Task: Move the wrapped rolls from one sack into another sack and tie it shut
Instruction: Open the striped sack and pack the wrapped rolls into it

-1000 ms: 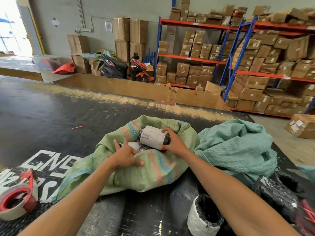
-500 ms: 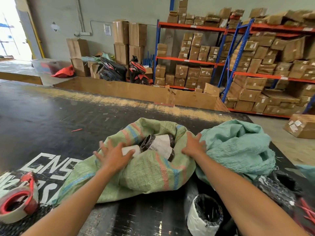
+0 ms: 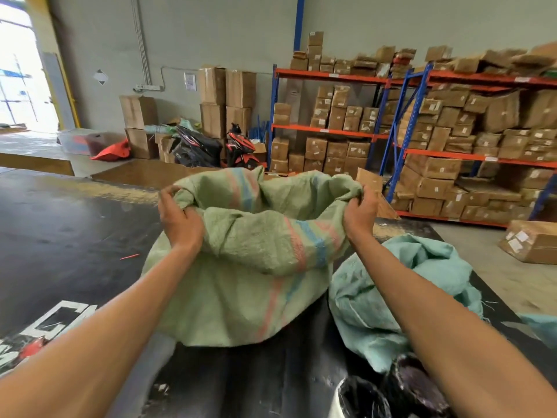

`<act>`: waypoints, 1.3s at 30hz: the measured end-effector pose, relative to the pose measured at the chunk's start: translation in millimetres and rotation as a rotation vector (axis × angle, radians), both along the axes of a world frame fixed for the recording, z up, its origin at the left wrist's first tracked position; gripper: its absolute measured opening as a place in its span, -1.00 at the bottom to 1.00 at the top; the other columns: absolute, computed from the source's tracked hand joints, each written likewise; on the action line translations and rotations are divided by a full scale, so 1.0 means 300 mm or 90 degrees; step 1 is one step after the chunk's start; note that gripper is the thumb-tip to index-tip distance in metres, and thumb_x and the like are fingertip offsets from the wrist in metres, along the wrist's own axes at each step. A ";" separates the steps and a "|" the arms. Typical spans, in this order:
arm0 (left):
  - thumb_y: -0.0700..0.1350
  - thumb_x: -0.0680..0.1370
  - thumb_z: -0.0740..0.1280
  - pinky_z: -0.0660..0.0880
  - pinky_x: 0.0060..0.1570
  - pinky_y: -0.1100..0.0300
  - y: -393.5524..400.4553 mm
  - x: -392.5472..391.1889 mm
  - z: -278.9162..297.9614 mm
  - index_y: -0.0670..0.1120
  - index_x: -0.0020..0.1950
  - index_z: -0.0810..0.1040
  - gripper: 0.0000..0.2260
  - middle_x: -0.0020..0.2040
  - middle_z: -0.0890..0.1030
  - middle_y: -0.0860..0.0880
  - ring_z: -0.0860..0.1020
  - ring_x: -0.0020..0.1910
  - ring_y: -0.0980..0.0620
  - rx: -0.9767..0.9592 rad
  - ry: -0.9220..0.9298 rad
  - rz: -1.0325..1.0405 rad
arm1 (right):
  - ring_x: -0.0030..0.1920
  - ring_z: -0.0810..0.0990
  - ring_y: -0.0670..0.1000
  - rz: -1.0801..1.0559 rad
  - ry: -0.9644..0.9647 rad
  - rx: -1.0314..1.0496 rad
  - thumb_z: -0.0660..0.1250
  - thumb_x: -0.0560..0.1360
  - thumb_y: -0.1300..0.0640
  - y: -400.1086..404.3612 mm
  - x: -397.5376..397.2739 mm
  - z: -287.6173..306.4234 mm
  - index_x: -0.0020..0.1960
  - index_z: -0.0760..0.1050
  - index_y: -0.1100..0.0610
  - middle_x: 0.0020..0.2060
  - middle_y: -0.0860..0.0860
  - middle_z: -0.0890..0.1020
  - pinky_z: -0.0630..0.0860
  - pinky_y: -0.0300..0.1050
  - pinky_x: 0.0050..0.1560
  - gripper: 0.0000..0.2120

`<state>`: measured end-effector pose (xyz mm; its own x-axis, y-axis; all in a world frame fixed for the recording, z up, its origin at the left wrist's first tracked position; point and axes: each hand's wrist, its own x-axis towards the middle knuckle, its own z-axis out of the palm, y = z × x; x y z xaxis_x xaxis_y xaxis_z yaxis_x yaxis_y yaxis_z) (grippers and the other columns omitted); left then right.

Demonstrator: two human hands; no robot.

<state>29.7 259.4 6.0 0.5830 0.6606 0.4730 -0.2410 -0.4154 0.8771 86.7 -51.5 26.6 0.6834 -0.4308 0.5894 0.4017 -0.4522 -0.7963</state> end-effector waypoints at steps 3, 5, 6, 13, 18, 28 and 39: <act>-0.42 0.42 0.14 0.40 0.21 0.07 -0.045 0.012 0.048 -0.10 0.25 0.34 -0.56 0.20 0.48 -0.15 0.45 0.18 -0.10 0.003 -0.108 -0.022 | -0.21 0.32 -0.13 0.018 -0.042 -0.085 0.10 0.48 0.47 -0.025 -0.015 -0.001 0.00 0.46 0.27 -0.15 0.09 0.48 0.31 -0.31 -0.23 -0.77; -0.41 0.44 0.16 0.37 0.14 0.11 -0.074 0.007 -0.011 -0.11 0.26 0.34 -0.58 0.20 0.48 -0.15 0.46 0.17 -0.13 0.010 -0.097 -0.042 | -0.14 0.41 -0.01 0.057 0.034 -0.130 0.11 0.50 0.43 -0.044 -0.018 -0.074 0.06 0.45 0.25 -0.12 0.12 0.51 0.33 -0.12 -0.15 -0.77; -0.41 0.46 0.17 0.34 0.09 0.15 -0.086 -0.004 -0.057 -0.13 0.27 0.34 -0.59 0.20 0.47 -0.17 0.47 0.15 -0.14 0.017 -0.084 -0.046 | -0.09 0.45 0.06 0.075 0.099 -0.143 0.12 0.51 0.40 -0.055 -0.023 -0.119 0.08 0.44 0.23 -0.09 0.12 0.52 0.34 -0.08 -0.12 -0.78; -0.25 0.53 0.25 0.35 -0.09 0.03 -0.078 -0.148 -0.392 -0.02 0.29 0.33 -0.65 0.19 0.47 -0.13 0.49 0.06 -0.18 0.097 0.135 -0.008 | 0.06 0.50 0.15 0.141 0.512 -0.370 0.25 0.49 0.24 -0.125 -0.099 -0.408 0.13 0.37 0.20 0.12 0.19 0.53 0.46 -0.03 0.03 -0.78; -0.14 0.55 0.27 0.35 -0.11 0.02 -0.072 -0.193 -0.465 0.02 0.35 0.28 -0.61 0.22 0.44 -0.14 0.40 -0.06 -0.07 0.080 0.251 -0.027 | 0.01 0.50 0.12 0.143 0.543 -0.352 0.26 0.47 0.25 -0.115 -0.104 -0.404 0.24 0.40 0.27 0.14 0.22 0.54 0.50 0.01 0.09 -0.66; 0.09 0.45 0.40 0.22 0.38 -0.23 -0.147 -0.189 -0.367 0.08 0.46 0.34 -0.41 0.46 0.25 -0.14 0.22 0.46 -0.19 0.266 0.275 -0.016 | 0.29 0.40 0.17 0.124 0.465 -0.345 0.36 0.51 0.10 -0.103 -0.142 -0.381 0.51 0.04 0.11 0.37 0.19 0.29 0.44 0.04 0.22 -0.29; -0.07 0.54 0.39 0.56 -0.17 0.22 -0.462 -0.278 -0.183 -0.01 -0.05 0.63 -0.95 -0.19 0.65 0.05 0.59 -0.25 0.17 0.372 0.174 -0.651 | -0.07 0.59 0.11 0.215 0.421 -0.394 0.39 0.53 0.08 -0.276 -0.340 -0.208 0.19 0.47 0.11 -0.03 0.12 0.58 0.56 0.06 -0.01 -0.73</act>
